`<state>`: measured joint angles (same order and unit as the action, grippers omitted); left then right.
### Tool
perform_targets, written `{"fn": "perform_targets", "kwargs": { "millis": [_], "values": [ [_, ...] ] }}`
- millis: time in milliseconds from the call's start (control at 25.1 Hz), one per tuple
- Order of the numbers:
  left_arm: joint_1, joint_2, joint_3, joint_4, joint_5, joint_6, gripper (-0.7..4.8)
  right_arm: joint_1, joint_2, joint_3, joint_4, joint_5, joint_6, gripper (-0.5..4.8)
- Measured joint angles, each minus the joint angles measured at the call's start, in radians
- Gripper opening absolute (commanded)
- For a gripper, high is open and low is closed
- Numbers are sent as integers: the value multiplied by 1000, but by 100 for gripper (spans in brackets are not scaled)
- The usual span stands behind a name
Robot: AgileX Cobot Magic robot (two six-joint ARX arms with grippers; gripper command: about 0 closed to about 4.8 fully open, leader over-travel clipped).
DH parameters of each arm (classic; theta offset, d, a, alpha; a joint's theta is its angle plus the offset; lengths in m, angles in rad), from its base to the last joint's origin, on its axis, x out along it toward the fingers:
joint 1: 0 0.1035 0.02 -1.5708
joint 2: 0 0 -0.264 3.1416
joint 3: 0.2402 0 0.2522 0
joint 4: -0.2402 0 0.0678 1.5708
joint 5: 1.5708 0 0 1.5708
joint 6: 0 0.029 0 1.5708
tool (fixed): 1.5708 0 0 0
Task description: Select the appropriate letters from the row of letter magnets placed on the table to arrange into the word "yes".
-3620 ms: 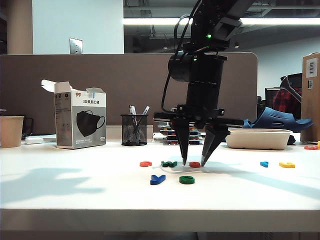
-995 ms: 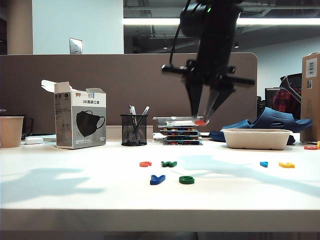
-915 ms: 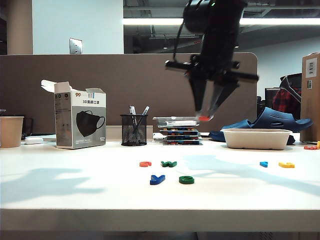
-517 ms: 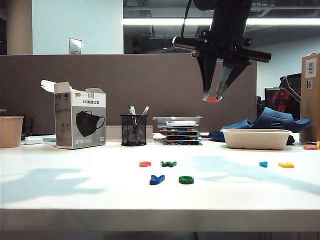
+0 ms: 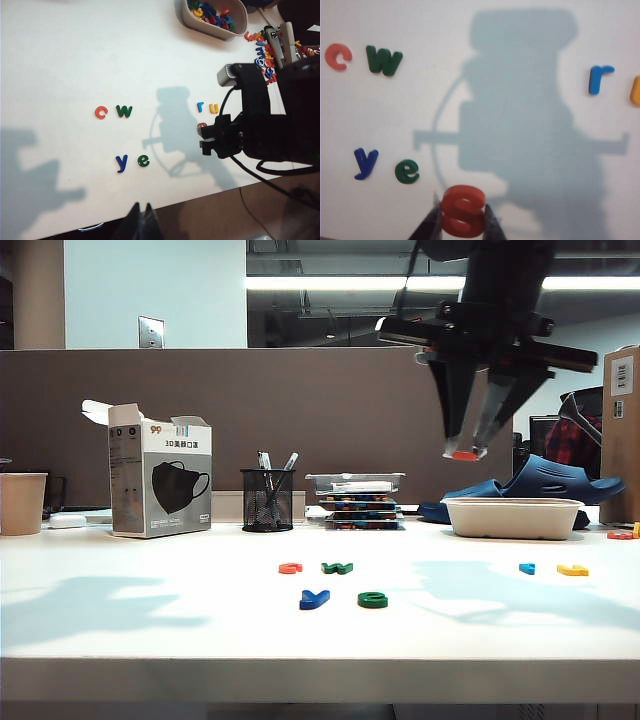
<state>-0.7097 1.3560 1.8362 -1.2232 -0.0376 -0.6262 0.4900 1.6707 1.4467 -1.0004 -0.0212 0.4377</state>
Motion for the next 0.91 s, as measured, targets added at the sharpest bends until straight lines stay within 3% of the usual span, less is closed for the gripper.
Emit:
{"fn": "perform_targets", "kwargs": {
  "millis": [477,915],
  "values": [
    [0,0,0,0,0,0,-5,71,-10,-171,143,-4,23,89],
    [0,0,0,0,0,0,-5,71,-8,-297,277,-10,35,89]
  ]
}}
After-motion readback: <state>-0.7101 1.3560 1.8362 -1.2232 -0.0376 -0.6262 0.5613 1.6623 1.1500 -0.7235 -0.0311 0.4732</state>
